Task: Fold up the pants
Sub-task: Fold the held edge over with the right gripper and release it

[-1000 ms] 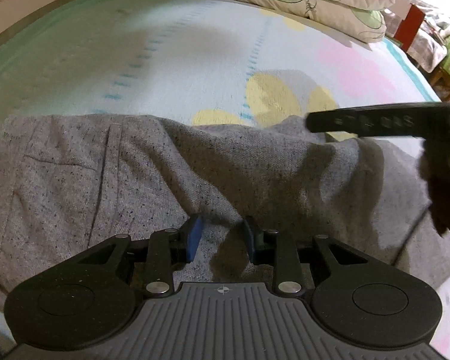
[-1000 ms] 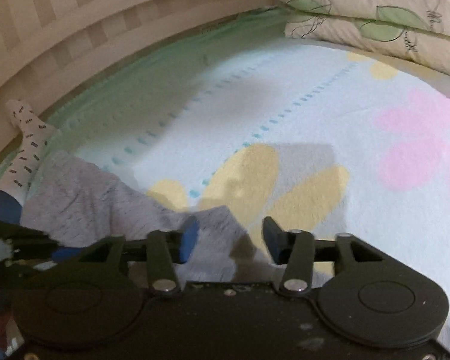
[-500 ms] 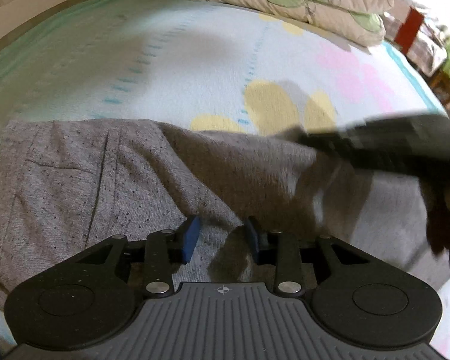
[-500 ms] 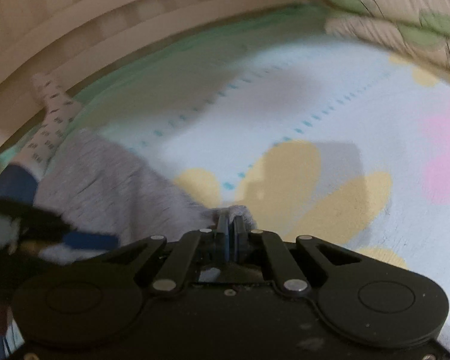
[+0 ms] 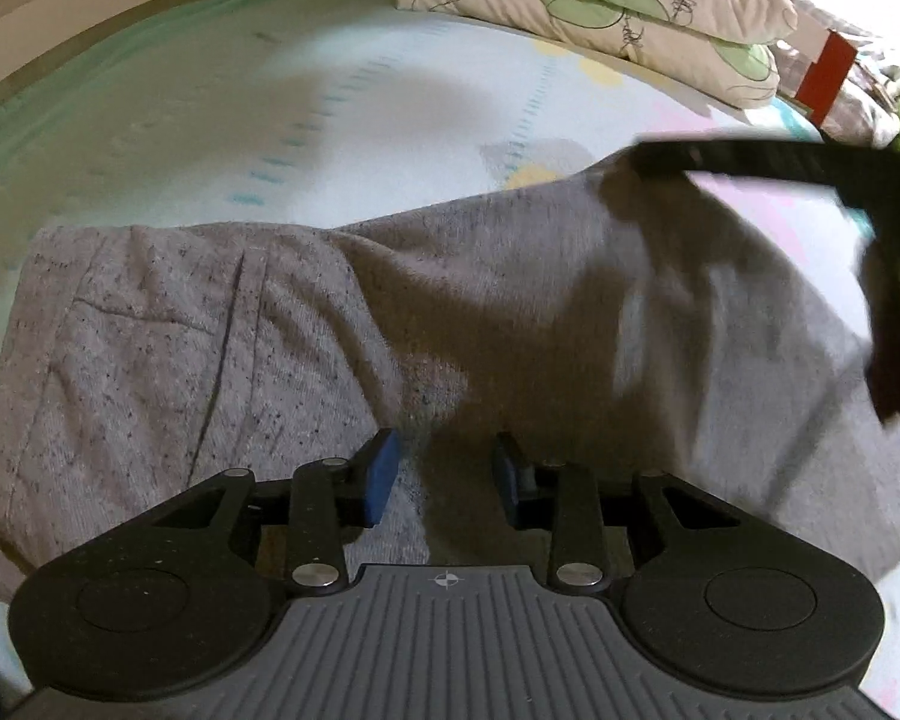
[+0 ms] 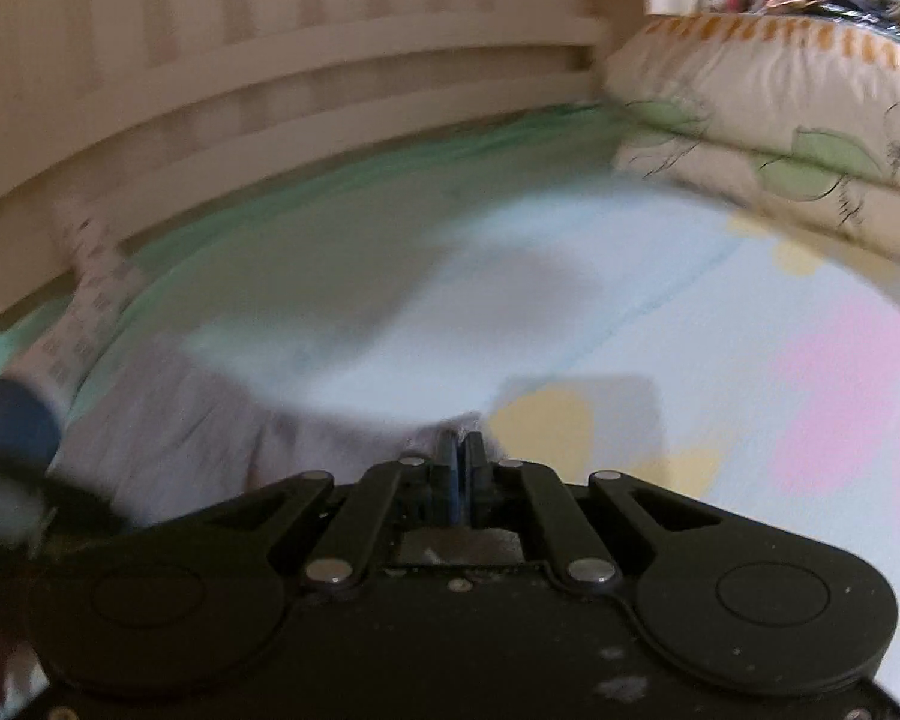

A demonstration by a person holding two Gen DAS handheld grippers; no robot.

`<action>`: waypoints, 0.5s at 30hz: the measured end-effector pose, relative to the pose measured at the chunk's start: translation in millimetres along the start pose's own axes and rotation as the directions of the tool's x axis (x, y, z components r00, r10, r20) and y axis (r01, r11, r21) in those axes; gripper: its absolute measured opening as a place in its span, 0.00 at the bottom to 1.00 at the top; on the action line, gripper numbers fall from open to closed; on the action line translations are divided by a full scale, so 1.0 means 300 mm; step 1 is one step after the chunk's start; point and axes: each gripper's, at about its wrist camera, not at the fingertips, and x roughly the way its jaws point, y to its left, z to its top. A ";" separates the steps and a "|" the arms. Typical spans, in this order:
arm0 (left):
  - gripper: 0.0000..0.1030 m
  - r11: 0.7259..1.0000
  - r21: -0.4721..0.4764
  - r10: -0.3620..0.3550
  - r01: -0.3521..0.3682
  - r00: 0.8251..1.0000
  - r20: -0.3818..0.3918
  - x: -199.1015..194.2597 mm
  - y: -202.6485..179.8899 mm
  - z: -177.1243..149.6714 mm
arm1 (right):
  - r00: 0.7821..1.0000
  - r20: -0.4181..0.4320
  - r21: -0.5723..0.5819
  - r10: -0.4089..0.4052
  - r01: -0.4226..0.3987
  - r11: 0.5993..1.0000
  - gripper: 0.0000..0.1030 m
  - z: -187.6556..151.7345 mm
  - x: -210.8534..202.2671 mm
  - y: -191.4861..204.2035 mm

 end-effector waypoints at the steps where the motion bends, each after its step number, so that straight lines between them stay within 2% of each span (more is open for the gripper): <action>1: 0.33 1.000 -0.003 -0.003 0.003 1.000 0.000 -0.001 0.002 -0.002 | 1.000 -0.002 0.008 -0.011 0.011 1.000 0.01 0.016 0.024 -0.016; 4: 0.33 1.000 -0.009 -0.008 0.008 1.000 0.000 -0.006 0.007 -0.009 | 0.998 -0.053 0.025 -0.032 0.033 0.999 0.01 0.019 0.105 -0.043; 7: 0.33 1.000 0.003 -0.009 0.009 1.000 -0.006 -0.008 0.006 -0.007 | 0.988 -0.154 0.051 -0.004 0.012 0.999 0.02 -0.018 0.196 -0.072; 8: 0.33 1.000 0.007 -0.011 0.011 1.000 -0.011 -0.011 0.005 -0.008 | 0.987 -0.161 0.049 -0.013 0.021 0.999 0.04 -0.033 0.202 -0.072; 9: 0.33 1.000 0.010 -0.013 0.014 1.000 -0.017 -0.011 0.006 -0.003 | 0.989 -0.148 0.054 -0.024 0.033 0.998 0.11 -0.045 0.195 -0.074; 12: 0.33 1.000 0.008 -0.023 0.023 0.999 -0.032 -0.036 0.008 -0.017 | 0.997 -0.064 0.150 -0.046 0.055 0.987 0.16 -0.059 0.117 -0.102; 15: 0.33 0.999 0.030 -0.018 0.019 0.999 -0.040 -0.062 0.003 -0.042 | 0.998 -0.005 0.136 -0.065 0.065 0.989 0.18 -0.073 0.031 -0.076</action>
